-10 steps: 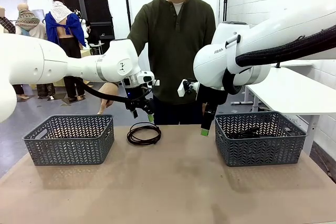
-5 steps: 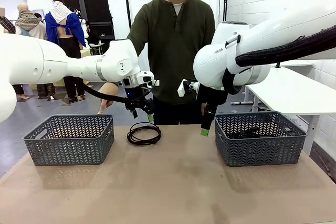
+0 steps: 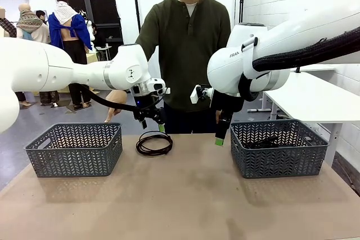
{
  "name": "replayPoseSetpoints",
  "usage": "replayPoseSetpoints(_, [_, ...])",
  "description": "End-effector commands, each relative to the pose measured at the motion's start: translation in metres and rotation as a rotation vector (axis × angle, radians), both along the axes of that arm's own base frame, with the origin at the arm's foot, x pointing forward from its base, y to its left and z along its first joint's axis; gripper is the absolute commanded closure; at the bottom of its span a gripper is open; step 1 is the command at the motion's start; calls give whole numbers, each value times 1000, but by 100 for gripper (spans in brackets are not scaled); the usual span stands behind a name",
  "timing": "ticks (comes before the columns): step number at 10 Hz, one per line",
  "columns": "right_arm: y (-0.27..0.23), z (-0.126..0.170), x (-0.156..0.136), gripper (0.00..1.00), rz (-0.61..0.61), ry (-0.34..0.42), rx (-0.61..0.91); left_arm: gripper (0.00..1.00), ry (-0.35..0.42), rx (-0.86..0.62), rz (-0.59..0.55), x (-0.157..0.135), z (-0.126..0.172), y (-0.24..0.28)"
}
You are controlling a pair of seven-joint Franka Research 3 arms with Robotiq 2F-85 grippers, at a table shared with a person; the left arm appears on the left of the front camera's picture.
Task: Organize the cables according to human instructions.
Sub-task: Pick up a bundle of cables and place it in the basket indicated by the human.
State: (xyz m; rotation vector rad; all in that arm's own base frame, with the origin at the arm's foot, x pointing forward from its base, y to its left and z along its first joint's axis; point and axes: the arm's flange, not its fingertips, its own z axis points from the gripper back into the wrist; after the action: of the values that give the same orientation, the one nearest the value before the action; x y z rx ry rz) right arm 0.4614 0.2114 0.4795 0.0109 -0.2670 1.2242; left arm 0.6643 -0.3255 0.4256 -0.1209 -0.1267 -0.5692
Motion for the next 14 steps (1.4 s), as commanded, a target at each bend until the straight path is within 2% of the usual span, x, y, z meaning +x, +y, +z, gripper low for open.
replayPoseSetpoints(1, [0,-1,0,0,-3,-4,-3,0,-9,27,95,5,0,-6])
replayPoseSetpoints(3, [0,-1,0,0,-3,-4,-3,0,-19,20,186,6,-9,-14])
replayPoseSetpoints(5, [0,-1,0,0,-3,-4,-3,0,-21,18,226,9,-17,-24])
replayPoseSetpoints(13, [0,-1,0,0,-3,-4,-3,0,85,21,384,35,-47,-54])
replayPoseSetpoints(14, [0,-1,0,0,-3,-4,-3,0,71,2,337,15,-54,-41])
